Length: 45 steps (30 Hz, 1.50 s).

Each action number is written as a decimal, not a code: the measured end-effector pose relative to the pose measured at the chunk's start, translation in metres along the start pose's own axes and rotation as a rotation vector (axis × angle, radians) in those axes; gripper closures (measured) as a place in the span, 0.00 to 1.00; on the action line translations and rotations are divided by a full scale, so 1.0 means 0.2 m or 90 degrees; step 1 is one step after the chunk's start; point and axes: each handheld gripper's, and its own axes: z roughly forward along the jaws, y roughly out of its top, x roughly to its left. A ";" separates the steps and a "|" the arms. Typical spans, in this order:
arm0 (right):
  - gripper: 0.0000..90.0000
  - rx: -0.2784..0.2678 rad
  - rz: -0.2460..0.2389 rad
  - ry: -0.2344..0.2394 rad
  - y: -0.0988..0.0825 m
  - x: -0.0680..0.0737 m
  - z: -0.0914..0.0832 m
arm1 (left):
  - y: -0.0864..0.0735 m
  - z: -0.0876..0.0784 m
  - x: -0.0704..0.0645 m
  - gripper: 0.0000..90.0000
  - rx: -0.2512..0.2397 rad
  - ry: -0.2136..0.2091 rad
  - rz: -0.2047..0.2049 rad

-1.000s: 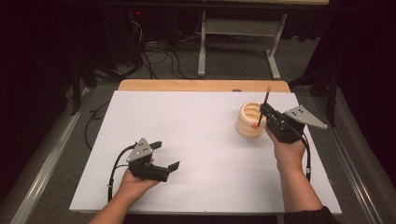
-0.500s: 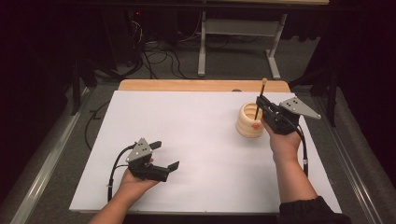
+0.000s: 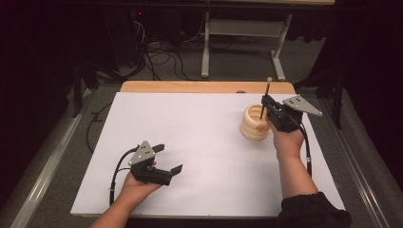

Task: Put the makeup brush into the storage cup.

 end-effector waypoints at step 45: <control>0.93 0.089 0.022 -0.002 -0.24 -0.02 0.07 | 0.00 0.00 0.00 0.00 -0.003 -0.003 0.001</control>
